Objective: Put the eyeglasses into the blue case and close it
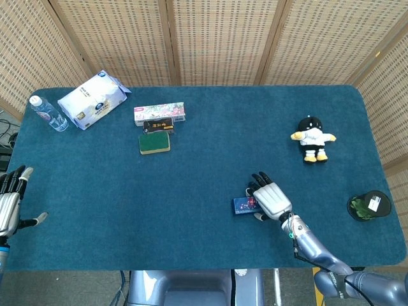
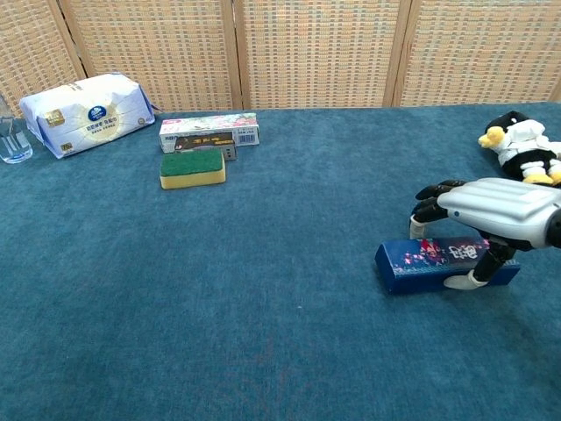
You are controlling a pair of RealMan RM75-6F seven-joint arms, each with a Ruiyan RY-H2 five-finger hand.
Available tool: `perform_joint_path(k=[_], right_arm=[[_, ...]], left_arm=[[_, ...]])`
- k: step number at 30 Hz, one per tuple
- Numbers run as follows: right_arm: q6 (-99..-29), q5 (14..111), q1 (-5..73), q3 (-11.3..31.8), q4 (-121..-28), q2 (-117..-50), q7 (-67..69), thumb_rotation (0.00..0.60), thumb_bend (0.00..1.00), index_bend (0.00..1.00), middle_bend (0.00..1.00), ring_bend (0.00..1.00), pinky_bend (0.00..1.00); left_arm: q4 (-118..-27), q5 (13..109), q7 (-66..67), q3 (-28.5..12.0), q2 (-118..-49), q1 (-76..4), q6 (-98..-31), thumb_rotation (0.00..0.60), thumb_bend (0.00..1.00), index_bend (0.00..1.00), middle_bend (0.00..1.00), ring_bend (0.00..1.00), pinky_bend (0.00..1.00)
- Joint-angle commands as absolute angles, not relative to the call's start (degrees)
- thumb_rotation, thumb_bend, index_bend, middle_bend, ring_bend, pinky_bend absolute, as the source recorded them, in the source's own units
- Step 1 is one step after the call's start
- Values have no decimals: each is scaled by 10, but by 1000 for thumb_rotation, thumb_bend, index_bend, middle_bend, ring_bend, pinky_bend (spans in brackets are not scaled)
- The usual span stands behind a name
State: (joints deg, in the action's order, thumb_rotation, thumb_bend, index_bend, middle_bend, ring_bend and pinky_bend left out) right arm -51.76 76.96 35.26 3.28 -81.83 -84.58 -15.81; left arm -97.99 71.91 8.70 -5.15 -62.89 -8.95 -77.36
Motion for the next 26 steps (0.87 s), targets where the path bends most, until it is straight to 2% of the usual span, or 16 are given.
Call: perform_joint_path(k=[1, 7, 12, 14, 19, 26], right_arm=[[-524, 769, 351, 37, -836, -834, -149, 600, 66, 18, 0, 0, 14], [-578, 774, 329, 43, -906, -785, -164, 600, 53, 0, 0, 0, 13], [-712, 813, 259, 36, -956, -737, -163, 600, 48, 0, 0, 0, 14], [-776, 829, 222, 30, -957, -724, -150, 600, 29, 0, 0, 0, 12], [-886, 857, 149, 14, -939, -707, -121, 600, 0, 0, 0, 0, 0], [-957, 832, 96, 36, -898, -716, -70, 600, 0, 0, 0, 0, 0]], left_arm=[[-982, 722, 83, -51, -626, -88, -775, 600, 0, 0, 0, 0, 0], [-985, 736, 73, -48, -620, -86, -779, 600, 0, 0, 0, 0, 0], [-984, 752, 67, -44, -619, -84, -786, 600, 0, 0, 0, 0, 0], [-981, 758, 66, -43, -620, -83, -789, 600, 0, 0, 0, 0, 0], [-979, 775, 60, -40, -621, -80, -799, 600, 0, 0, 0, 0, 0], [-981, 805, 51, -33, -619, -72, -822, 600, 0, 0, 0, 0, 0]])
